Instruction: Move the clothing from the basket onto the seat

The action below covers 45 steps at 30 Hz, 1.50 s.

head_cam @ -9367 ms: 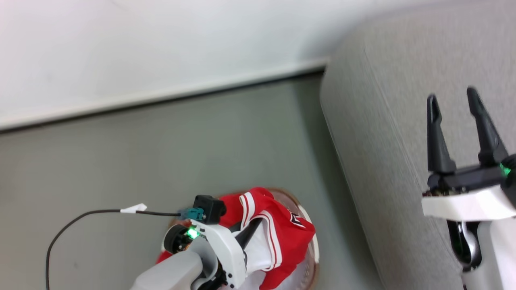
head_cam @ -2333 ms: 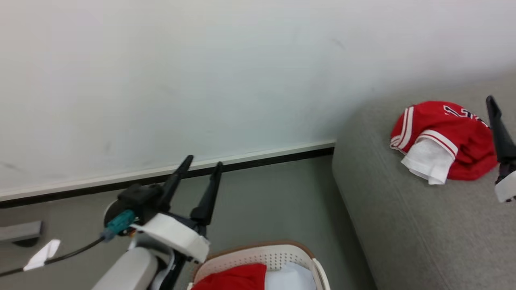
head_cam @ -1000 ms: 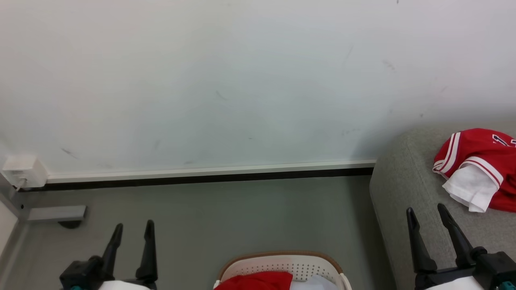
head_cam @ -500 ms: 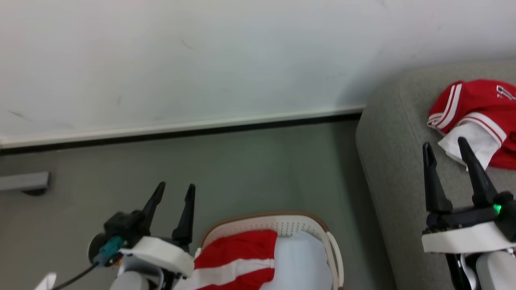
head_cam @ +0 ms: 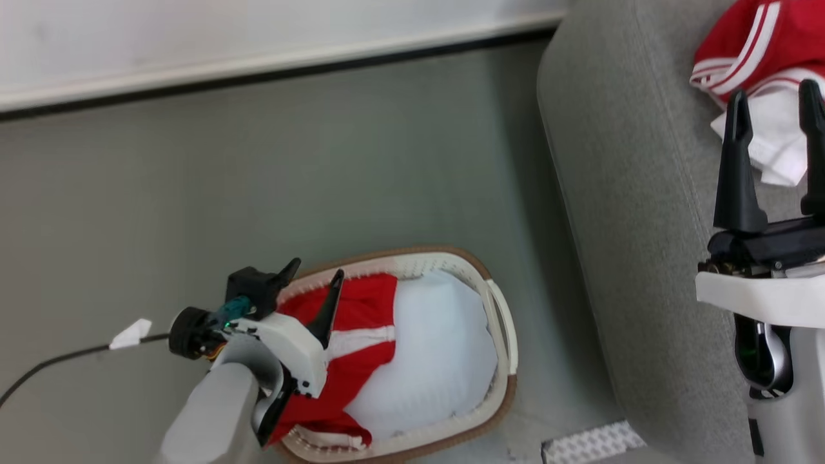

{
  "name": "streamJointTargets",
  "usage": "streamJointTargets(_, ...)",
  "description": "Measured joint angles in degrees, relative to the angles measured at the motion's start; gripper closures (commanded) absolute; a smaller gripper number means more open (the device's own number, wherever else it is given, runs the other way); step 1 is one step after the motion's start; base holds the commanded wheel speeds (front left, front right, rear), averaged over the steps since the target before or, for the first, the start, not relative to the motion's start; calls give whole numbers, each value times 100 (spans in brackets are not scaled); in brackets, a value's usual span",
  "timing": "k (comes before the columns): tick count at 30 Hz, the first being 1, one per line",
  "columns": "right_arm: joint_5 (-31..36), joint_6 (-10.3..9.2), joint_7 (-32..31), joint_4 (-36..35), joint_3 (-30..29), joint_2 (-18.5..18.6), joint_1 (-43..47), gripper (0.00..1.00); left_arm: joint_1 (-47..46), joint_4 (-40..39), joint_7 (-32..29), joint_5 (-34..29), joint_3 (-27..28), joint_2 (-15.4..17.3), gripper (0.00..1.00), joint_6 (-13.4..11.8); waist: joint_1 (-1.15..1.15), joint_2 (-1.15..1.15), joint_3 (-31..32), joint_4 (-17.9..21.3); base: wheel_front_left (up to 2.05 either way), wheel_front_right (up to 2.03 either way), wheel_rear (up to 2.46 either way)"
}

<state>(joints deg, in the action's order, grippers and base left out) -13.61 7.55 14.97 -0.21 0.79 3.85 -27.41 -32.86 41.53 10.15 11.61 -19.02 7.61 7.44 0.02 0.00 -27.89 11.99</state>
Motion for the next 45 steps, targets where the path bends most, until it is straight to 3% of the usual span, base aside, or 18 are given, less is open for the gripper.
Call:
streamJointTargets(19,-268,0,0,-782,-47,-97,-776,0,-1610,2505,-377,401,-1440,345,0,9,-1,0,-1806,845,0,0,0)
streamJointTargets(25,-432,0,0,-907,-27,-98,-807,0,-1888,2947,-632,76,-1859,503,0,-10,-1,0,-2215,1114,0,0,0)
streamJointTargets(31,-587,0,0,-924,7,-98,-803,0,-2073,3104,-983,-549,-2483,660,0,-330,-2,0,-2449,1343,0,0,0)
streamJointTargets(37,-624,0,0,-894,24,-98,-770,0,-2129,3164,-1259,-689,-2647,686,0,-336,-2,0,-2522,1426,0,0,0)
streamJointTargets(38,-633,0,0,-888,29,-98,-770,0,-2135,3170,-1266,-682,-2649,690,55,-328,-1,0,-2518,1430,0,0,0)
streamJointTargets(39,-650,0,-1,-870,33,-98,-770,0,-2138,3175,-1261,-665,-2649,697,100,-320,-1,0,-2508,1436,0,0,0)
streamJointTargets(45,-628,0,-1,-747,-24,-99,-769,0,-2117,3189,-957,-543,-2639,613,100,-249,-2,0,-2270,1406,0,0,0)
